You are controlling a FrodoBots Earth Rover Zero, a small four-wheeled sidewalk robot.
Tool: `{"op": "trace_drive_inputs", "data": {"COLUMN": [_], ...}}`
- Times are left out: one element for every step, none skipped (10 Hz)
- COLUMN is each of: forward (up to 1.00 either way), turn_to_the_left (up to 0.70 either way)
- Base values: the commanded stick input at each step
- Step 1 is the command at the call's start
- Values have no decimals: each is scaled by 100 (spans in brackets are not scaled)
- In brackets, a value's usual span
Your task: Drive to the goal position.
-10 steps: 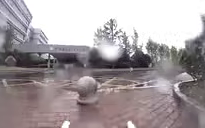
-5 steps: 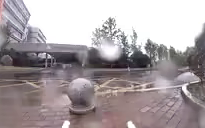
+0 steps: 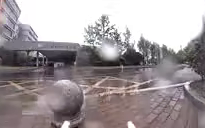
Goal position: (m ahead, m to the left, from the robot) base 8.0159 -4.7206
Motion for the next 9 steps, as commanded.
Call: {"op": "trace_drive_inputs", "data": {"forward": [70,70,70,70,70,70,70,70,70], "turn_to_the_left": [-14,-14,-14,-14,-14,-14,-14,-14,-14]}}
